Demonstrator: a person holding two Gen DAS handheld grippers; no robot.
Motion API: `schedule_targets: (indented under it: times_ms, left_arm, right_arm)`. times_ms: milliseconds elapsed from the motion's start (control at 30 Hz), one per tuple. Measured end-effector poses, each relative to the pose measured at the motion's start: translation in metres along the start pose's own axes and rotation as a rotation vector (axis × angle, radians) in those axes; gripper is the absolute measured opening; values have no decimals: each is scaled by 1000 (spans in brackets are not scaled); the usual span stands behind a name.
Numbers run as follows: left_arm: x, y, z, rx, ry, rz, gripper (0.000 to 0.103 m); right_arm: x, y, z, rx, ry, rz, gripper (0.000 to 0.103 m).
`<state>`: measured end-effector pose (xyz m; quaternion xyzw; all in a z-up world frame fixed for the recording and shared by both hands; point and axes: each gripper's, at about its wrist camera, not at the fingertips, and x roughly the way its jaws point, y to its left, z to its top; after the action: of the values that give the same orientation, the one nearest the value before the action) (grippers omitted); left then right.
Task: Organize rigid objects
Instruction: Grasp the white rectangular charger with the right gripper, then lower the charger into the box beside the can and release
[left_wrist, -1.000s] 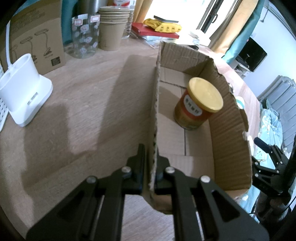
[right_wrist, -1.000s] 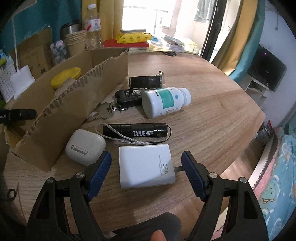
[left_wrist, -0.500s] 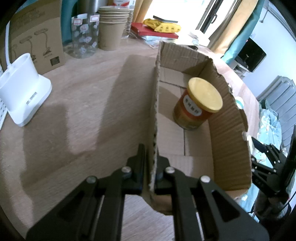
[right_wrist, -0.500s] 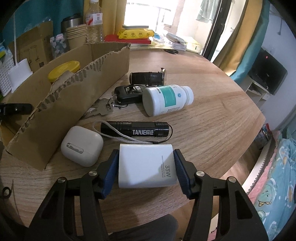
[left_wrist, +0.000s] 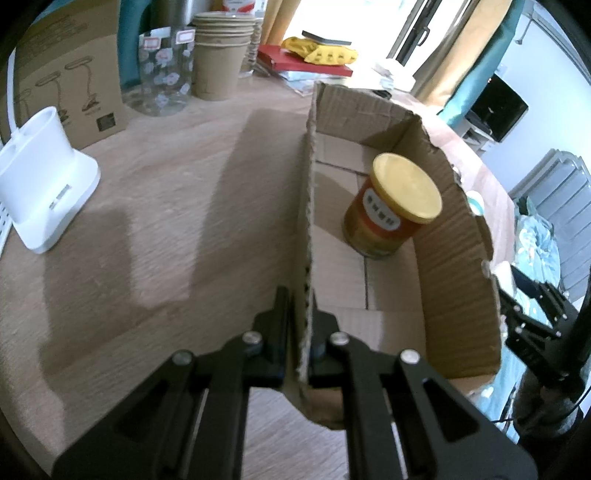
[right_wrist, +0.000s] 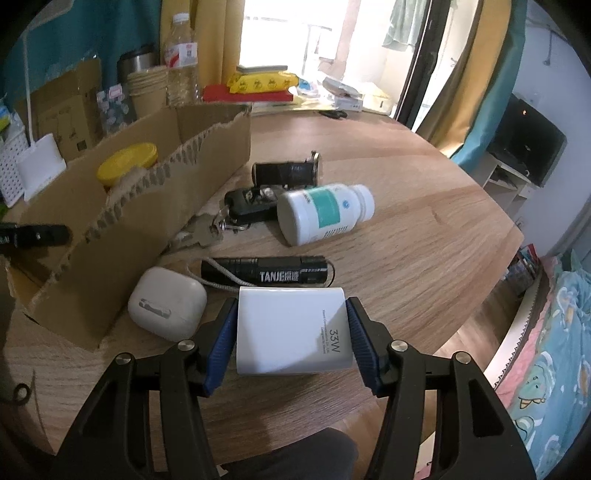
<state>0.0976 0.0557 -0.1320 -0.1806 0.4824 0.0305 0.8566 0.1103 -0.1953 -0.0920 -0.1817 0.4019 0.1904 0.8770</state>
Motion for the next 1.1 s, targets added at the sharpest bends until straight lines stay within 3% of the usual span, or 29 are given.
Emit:
schedule_targets:
  times_ms: [433,1100]
  left_arm:
    - [1,-3,0,7,-1,-3,7]
    - [2,-3,1,10,-2,-6,7]
  right_arm:
    - [-35,18,51,-20,-124,37,60]
    - [-45,68,117,-129,-225,102,60]
